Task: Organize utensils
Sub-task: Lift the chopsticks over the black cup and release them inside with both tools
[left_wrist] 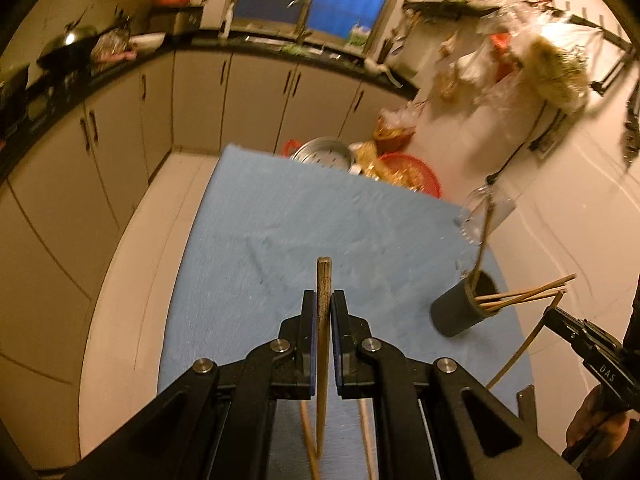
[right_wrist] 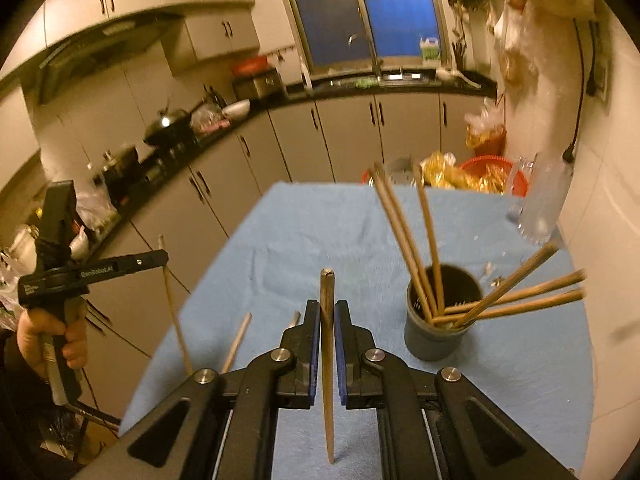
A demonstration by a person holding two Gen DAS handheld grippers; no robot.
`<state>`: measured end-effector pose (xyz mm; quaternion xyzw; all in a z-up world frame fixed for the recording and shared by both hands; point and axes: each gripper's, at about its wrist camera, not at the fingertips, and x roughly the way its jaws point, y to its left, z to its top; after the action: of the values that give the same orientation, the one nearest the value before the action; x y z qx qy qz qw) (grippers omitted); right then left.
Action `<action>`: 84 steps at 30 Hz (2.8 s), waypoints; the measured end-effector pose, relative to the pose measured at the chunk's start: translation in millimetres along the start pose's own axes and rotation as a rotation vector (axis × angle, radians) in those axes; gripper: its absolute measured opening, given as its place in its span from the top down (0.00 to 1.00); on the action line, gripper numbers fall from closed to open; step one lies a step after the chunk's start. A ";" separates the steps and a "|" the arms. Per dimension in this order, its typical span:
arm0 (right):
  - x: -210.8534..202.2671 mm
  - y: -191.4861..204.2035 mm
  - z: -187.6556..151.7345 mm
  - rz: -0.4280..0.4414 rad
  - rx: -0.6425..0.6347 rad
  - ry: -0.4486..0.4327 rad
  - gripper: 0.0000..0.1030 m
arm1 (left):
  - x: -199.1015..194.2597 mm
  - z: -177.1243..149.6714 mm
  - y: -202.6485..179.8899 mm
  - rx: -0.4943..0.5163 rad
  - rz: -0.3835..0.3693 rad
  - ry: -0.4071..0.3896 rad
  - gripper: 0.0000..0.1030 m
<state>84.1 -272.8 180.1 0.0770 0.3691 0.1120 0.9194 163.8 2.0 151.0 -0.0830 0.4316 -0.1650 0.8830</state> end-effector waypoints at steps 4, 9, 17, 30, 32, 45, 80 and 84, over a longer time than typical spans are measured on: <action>-29.3 -0.6 14.8 0.014 0.005 -0.065 0.92 | -16.9 14.2 -14.7 0.020 -0.017 -0.046 0.93; -55.4 0.5 35.3 0.011 0.000 -0.150 0.92 | -34.5 32.1 -36.2 0.050 -0.039 -0.105 0.94; -86.9 -1.4 60.8 -0.001 0.008 -0.239 0.92 | -40.1 47.3 -65.9 0.091 -0.078 -0.136 0.93; -106.7 -7.3 64.1 -0.040 -0.002 -0.281 0.92 | -32.0 60.0 -119.4 0.103 -0.189 -0.142 0.93; -108.2 -11.0 65.4 -0.052 0.001 -0.287 0.92 | -28.9 63.1 -127.3 0.106 -0.205 -0.141 0.93; -108.0 -42.7 72.3 -0.144 0.033 -0.359 0.92 | -6.5 81.3 -179.8 0.127 -0.246 -0.194 0.93; -37.7 -77.1 37.1 -0.193 0.029 -0.184 0.92 | 73.9 52.1 -190.7 0.170 -0.133 -0.061 0.93; -30.2 -86.5 34.4 -0.218 0.036 -0.174 0.92 | 76.8 48.6 -189.5 0.171 -0.125 -0.048 0.92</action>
<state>99.7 -366.1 205.3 0.0624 0.2963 -0.0023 0.9530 204.4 -202.2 179.2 -0.0380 0.3885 -0.2542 0.8849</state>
